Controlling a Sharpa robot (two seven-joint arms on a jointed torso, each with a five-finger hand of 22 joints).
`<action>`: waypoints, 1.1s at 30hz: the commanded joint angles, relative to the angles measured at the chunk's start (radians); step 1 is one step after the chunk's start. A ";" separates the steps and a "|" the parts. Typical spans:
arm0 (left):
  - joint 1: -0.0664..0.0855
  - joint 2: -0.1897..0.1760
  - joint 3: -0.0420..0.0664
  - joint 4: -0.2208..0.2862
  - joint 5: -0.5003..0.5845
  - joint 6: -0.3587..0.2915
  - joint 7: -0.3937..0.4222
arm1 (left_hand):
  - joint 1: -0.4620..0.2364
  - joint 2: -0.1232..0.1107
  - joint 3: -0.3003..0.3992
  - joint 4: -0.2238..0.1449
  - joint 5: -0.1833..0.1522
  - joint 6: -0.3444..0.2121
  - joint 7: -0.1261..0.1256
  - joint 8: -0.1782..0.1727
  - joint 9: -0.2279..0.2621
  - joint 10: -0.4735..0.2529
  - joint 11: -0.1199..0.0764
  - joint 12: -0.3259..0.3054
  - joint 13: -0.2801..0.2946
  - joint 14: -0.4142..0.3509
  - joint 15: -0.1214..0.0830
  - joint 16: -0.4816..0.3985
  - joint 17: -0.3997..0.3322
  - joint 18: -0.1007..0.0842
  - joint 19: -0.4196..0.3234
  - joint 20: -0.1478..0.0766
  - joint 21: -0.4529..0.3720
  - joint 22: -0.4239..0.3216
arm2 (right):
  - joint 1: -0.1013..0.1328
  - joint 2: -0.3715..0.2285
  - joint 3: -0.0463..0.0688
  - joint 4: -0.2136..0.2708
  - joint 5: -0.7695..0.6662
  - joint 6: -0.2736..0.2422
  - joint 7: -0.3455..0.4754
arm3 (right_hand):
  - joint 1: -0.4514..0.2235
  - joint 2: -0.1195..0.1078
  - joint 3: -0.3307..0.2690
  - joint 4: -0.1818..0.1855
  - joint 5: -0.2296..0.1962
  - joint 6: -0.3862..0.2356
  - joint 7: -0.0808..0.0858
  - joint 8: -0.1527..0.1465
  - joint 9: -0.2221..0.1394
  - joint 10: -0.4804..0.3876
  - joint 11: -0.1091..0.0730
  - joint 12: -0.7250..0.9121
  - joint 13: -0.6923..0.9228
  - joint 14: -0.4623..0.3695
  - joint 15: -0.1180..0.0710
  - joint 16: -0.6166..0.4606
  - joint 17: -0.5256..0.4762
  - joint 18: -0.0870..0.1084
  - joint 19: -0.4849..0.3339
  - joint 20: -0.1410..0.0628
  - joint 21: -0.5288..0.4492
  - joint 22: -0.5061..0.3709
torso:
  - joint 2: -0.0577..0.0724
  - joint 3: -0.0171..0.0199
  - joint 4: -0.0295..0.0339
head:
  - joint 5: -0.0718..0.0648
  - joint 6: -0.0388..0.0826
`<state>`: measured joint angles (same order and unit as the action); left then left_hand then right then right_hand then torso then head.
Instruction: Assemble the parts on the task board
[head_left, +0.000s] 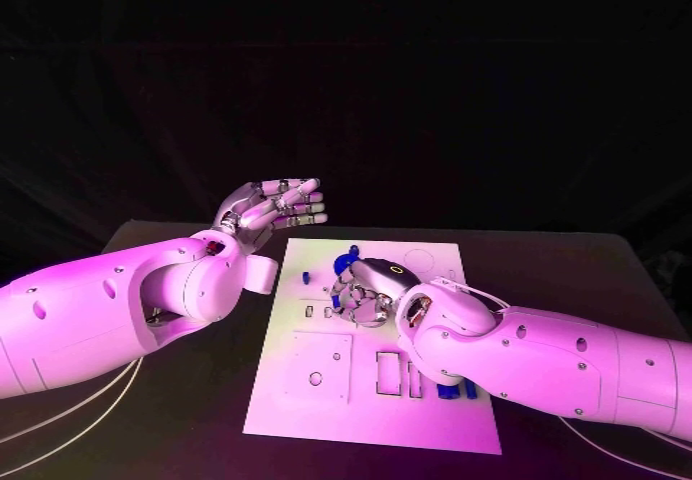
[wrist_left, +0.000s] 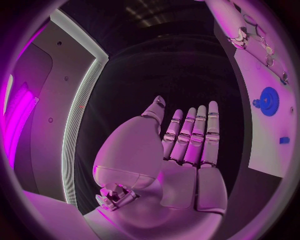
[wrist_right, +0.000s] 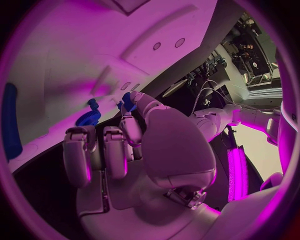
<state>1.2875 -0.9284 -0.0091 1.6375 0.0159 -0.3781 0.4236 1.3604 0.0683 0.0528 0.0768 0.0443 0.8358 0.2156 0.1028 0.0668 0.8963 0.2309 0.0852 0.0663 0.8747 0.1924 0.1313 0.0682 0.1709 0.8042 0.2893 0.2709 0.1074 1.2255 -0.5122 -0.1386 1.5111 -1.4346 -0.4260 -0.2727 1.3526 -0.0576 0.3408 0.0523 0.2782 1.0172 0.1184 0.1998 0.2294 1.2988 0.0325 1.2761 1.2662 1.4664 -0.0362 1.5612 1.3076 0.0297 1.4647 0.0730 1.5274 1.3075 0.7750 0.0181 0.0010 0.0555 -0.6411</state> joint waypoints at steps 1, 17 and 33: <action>0.000 0.001 0.000 0.003 0.001 0.023 0.006 | 0.007 -0.001 -0.001 -0.005 0.005 -0.007 0.070 -0.006 0.000 -0.008 0.001 -0.005 -0.001 -0.006 0.001 -0.005 -0.001 0.004 -0.006 -0.001 -0.003 -0.001 | -0.006 0.007 -0.001 -0.005 -0.046 0.029 -0.018 | -0.013 -0.001 0.000 0.000 0.000 0.001 -0.004 0.027 0.032 -0.002 0.002 -0.003 0.000 0.101 0.000 0.002 0.251 -0.014 0.077 -0.005 -0.004 0.209 | 0.000 0.0008 0.0009 | 0.004 -0.006; 0.000 -0.002 0.000 0.008 0.001 0.022 0.003 | 0.007 -0.001 -0.001 -0.005 0.006 -0.007 0.070 -0.007 0.000 -0.008 0.002 -0.005 -0.001 -0.006 0.001 -0.005 -0.001 0.004 -0.007 -0.001 -0.003 -0.002 | -0.013 0.021 -0.003 -0.029 -0.076 0.051 -0.040 | -0.018 -0.004 -0.001 0.002 -0.001 -0.003 -0.003 0.027 0.033 -0.005 0.003 -0.006 -0.003 0.101 0.000 0.001 0.250 -0.014 0.076 -0.004 -0.005 0.207 | 0.001 0.0004 0.0001 | 0.010 -0.018; 0.000 -0.001 0.000 0.008 0.001 0.023 0.002 | 0.007 -0.001 -0.001 -0.005 0.006 -0.007 0.070 -0.007 0.000 -0.008 0.002 -0.005 -0.001 -0.006 0.001 -0.005 -0.001 0.004 -0.007 -0.001 -0.003 -0.002 | -0.015 0.028 -0.005 -0.048 -0.075 0.070 -0.040 | -0.024 -0.019 -0.006 -0.003 -0.003 -0.013 0.000 0.028 0.034 -0.017 0.005 -0.017 -0.013 0.100 0.002 -0.001 0.246 -0.012 0.072 -0.003 -0.012 0.201 | 0.000 0.0002 0.0005 | 0.012 -0.023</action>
<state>1.2874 -0.9308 -0.0091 1.6436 0.0163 -0.3770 0.4192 1.3604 0.0683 0.0528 0.0768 0.0443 0.8358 0.2156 0.1028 0.0668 0.8963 0.2309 0.0851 0.0662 0.8747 0.1924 0.1313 0.0682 0.1709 0.8042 0.2893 0.2709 0.1067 1.2134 -0.4840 -0.1408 1.4661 -1.4989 -0.3808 -0.3007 1.3326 -0.0728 0.3395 0.0512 0.2739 1.0086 0.1198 0.2250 0.2312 1.2881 0.0359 1.2643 1.2544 1.4664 -0.0361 1.5612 1.3074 0.0297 1.4647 0.0731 1.5190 1.3080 0.7756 0.0188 0.0017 0.0668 -0.6638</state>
